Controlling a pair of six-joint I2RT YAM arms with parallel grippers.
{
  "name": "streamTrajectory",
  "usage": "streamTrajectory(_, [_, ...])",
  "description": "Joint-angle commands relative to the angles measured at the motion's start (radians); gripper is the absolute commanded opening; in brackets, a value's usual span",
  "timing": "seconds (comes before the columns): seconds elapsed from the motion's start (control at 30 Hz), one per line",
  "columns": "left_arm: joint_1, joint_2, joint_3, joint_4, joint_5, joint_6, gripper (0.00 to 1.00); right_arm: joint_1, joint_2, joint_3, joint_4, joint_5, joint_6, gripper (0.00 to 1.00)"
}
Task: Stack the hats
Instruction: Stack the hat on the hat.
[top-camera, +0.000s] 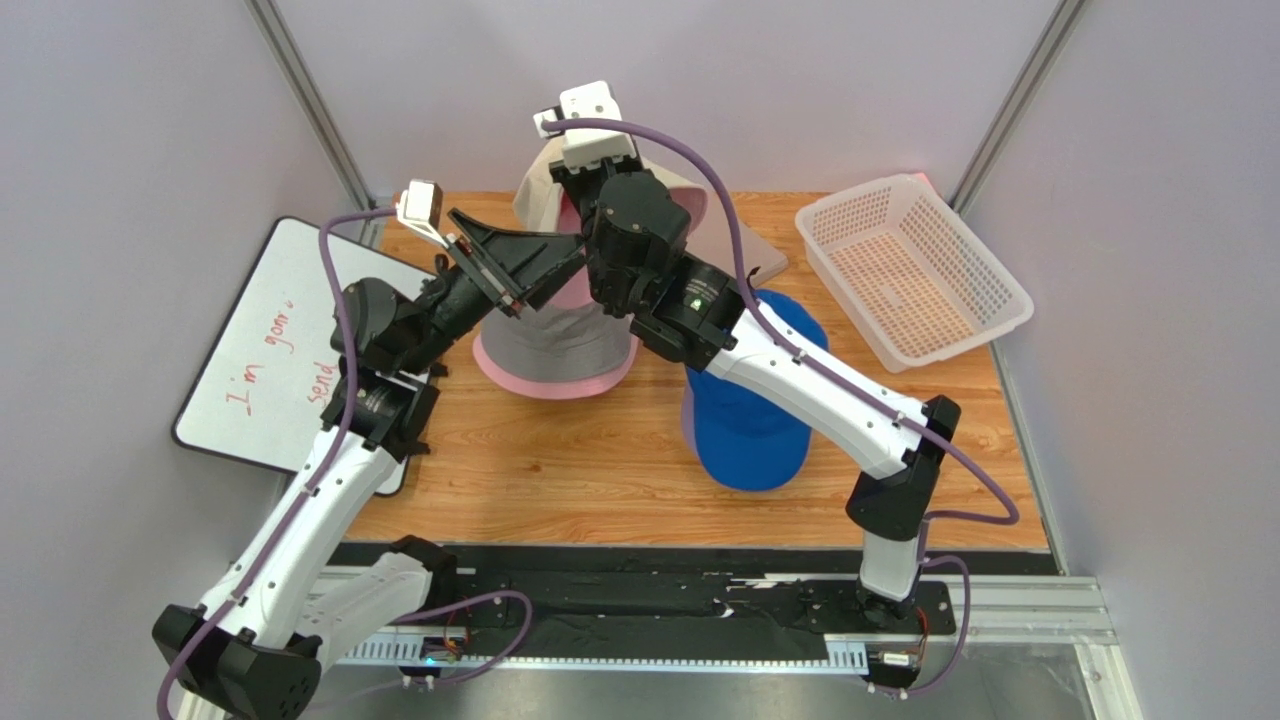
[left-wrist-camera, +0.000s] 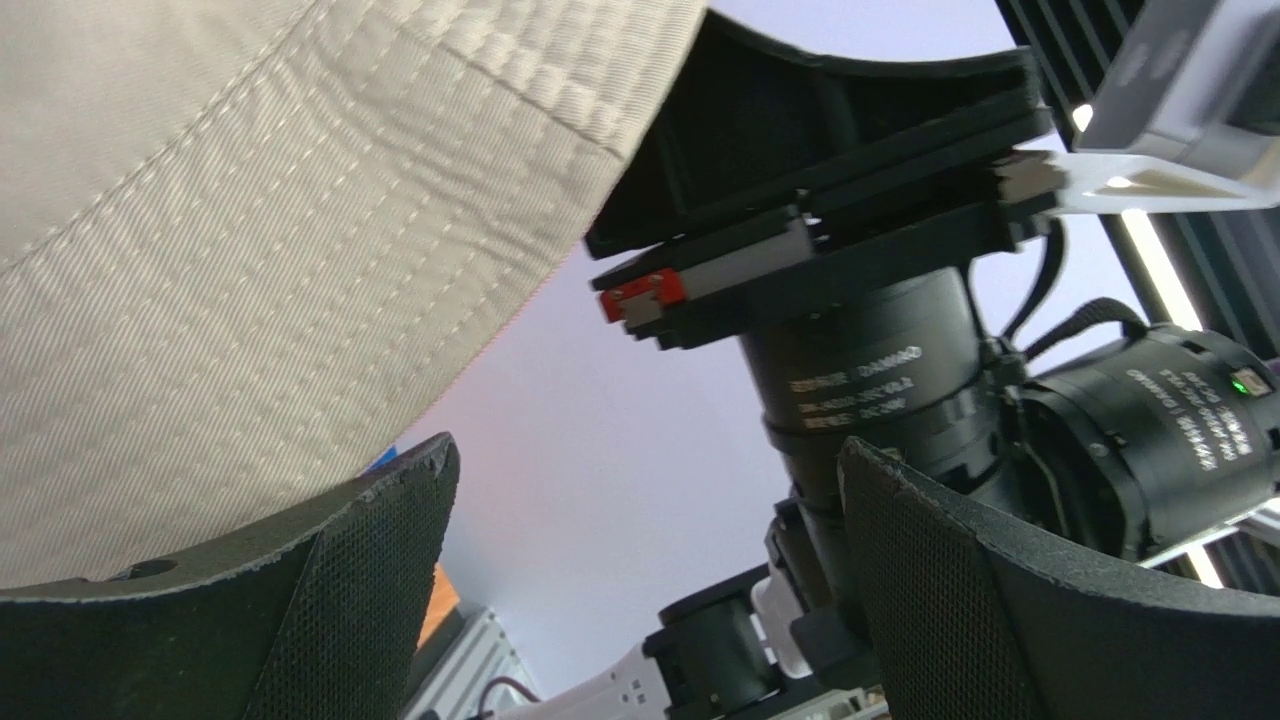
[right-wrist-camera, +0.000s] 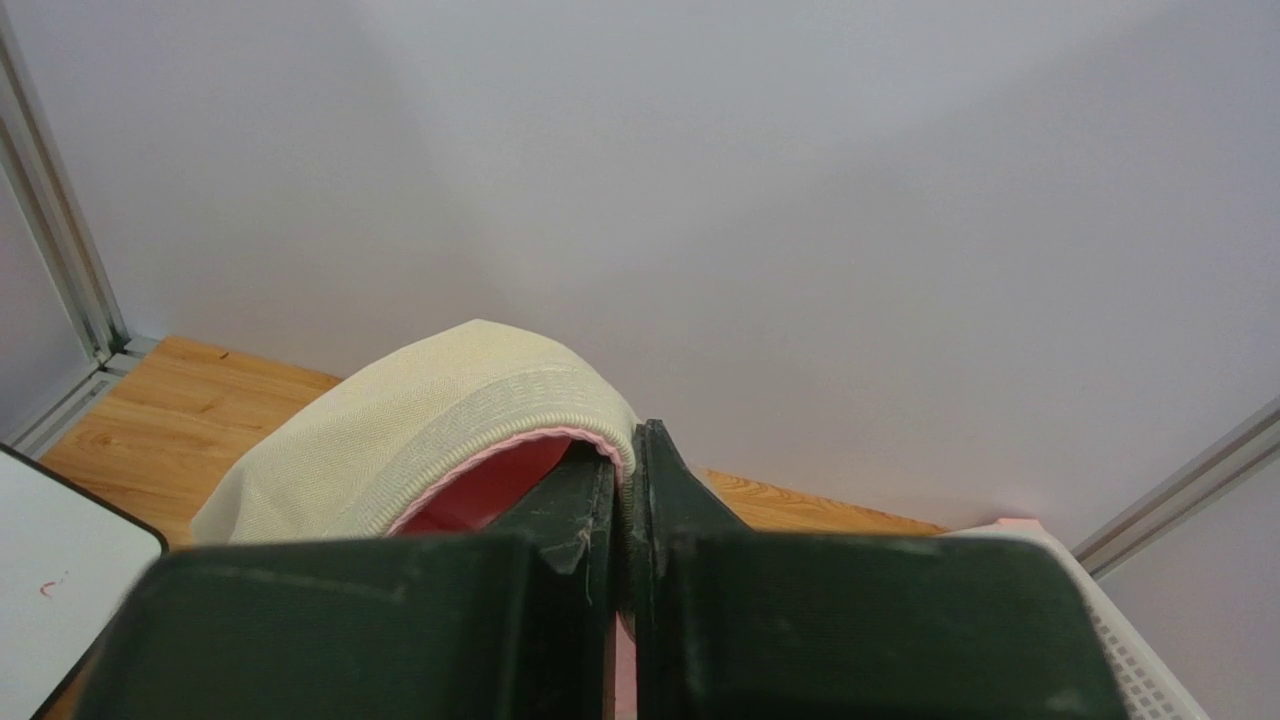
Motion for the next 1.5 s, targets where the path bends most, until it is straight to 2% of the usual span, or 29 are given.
streamTrajectory(0.0, [-0.026, 0.0, -0.04, 0.063, -0.059, -0.033, 1.0, 0.016, -0.062, 0.0, 0.02, 0.009, 0.05, 0.0])
streamTrajectory(0.17, [-0.031, 0.002, -0.025, -0.002, -0.148, 0.033, 1.0, 0.022, -0.097, -0.052, 0.006, 0.016, 0.07, 0.0])
streamTrajectory(0.33, [-0.031, 0.02, -0.027, 0.026, -0.202, 0.055, 1.0, 0.025, -0.163, -0.17, 0.018, 0.013, 0.104, 0.0])
streamTrajectory(0.67, [-0.031, 0.04, -0.083, 0.131, -0.288, 0.006, 1.0, 0.041, -0.264, -0.349, 0.033, 0.025, 0.161, 0.0])
streamTrajectory(1.03, [-0.031, 0.006, -0.148, 0.166, -0.375, -0.062, 1.0, 0.125, -0.37, -0.601, 0.191, 0.033, 0.124, 0.0])
streamTrajectory(1.1, [-0.031, 0.005, -0.165, 0.188, -0.383, -0.071, 0.95, 0.14, -0.381, -0.63, 0.227, 0.042, 0.109, 0.0])
streamTrajectory(1.2, [-0.031, -0.007, -0.174, 0.188, -0.388, -0.079, 0.73, 0.162, -0.392, -0.663, 0.236, 0.056, 0.095, 0.0])
streamTrajectory(1.3, [-0.031, -0.021, -0.172, 0.171, -0.399, -0.07, 0.64, 0.176, -0.404, -0.69, 0.24, 0.059, 0.095, 0.0])
streamTrajectory(1.47, [-0.031, -0.029, -0.174, 0.146, -0.406, -0.062, 0.56, 0.199, -0.429, -0.748, 0.253, 0.047, 0.104, 0.0])
